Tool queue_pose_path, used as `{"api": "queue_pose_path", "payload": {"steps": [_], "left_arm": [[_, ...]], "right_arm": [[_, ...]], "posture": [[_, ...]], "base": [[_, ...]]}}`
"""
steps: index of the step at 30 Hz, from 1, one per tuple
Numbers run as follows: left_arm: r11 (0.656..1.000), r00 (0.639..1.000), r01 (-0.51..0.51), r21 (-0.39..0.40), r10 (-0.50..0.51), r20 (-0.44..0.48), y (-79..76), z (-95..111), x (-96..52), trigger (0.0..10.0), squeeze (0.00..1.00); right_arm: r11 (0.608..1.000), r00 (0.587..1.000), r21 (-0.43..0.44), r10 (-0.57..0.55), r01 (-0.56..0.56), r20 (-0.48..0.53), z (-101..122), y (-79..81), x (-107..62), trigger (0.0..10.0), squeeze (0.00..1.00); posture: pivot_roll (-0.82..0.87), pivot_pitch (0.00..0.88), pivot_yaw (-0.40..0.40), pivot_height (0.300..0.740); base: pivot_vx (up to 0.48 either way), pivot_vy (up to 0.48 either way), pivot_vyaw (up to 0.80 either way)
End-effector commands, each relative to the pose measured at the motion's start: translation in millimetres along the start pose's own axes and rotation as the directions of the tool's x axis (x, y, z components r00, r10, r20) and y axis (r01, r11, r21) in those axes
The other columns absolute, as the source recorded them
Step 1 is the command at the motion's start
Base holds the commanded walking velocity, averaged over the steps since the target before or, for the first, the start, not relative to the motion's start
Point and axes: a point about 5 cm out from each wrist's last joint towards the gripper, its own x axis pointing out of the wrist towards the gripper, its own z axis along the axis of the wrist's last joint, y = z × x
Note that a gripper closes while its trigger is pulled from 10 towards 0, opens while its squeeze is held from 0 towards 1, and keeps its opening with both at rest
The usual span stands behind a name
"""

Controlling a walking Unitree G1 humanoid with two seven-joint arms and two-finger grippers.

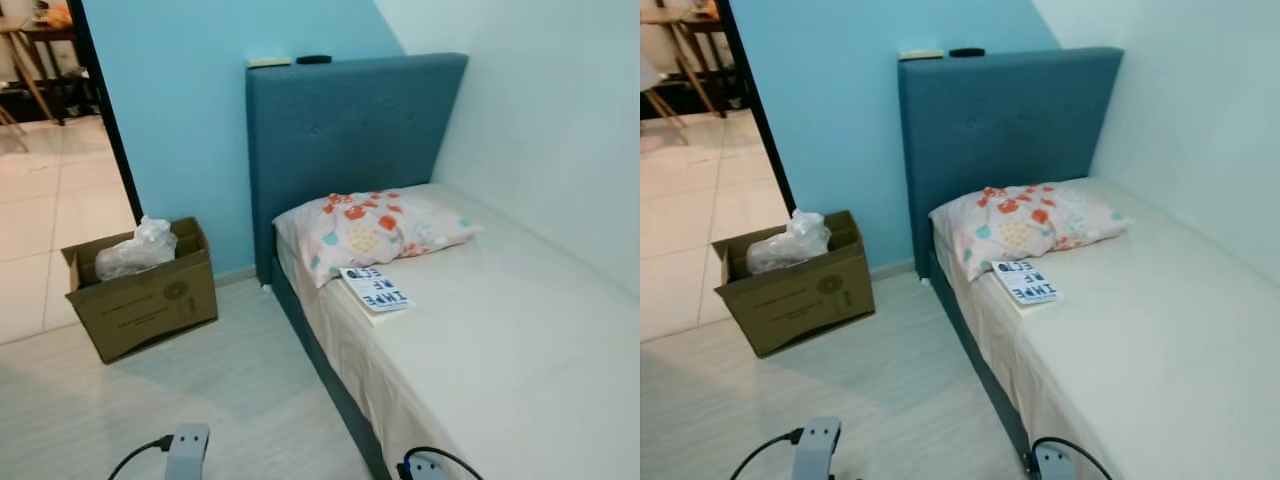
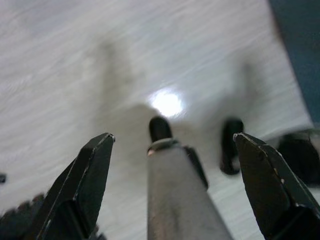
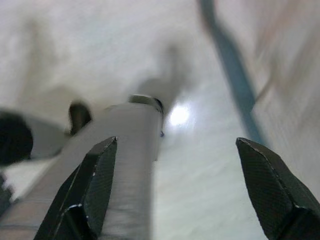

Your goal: Clean up the room

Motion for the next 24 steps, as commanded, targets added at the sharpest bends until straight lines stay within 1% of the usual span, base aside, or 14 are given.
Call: {"api": "queue_pose_path", "payload": {"steps": [1,6,16,24], "left_arm": [[1.000,1.000,0.005,0.003,-0.005,-0.012,-1.6,-2.9,0.0,10.0,0.00],[1.000,1.000,0.008,0.000,-0.008,-0.010,-2.0,-2.7,0.1,10.0,0.00],[1.000,1.000,0.012,-0.004,-0.012,-0.008,-2.0,-2.7,0.0,10.0,0.00],[0.999,0.999,0.038,-0.005,-0.038,0.007,-3.4,-0.5,0.1,10.0,0.00]], "right_arm": [[1.000,0.999,0.011,0.003,-0.003,-0.038,-9.2,0.4,-0.8,10.0,0.00],[1.000,0.999,0.015,-0.010,0.011,-0.037,-9.0,-0.9,-0.9,10.0,0.00],[0.999,0.999,0.024,-0.021,0.022,-0.033,-7.8,-1.8,-0.8,10.0,0.00],[0.999,0.999,0.024,-0.023,0.023,-0.037,-8.2,-1.6,-0.8,10.0,0.00]], "posture": [[0.00,0.000,-0.009,0.740],[0.00,0.000,-0.010,0.740],[0.00,0.000,-0.007,0.740],[0.00,0.000,-0.007,0.740]], "base": [[-0.405,0.000,-0.77],[-0.406,0.000,-0.75],[-0.389,0.000,0.00],[0.000,0.000,0.00]]}}
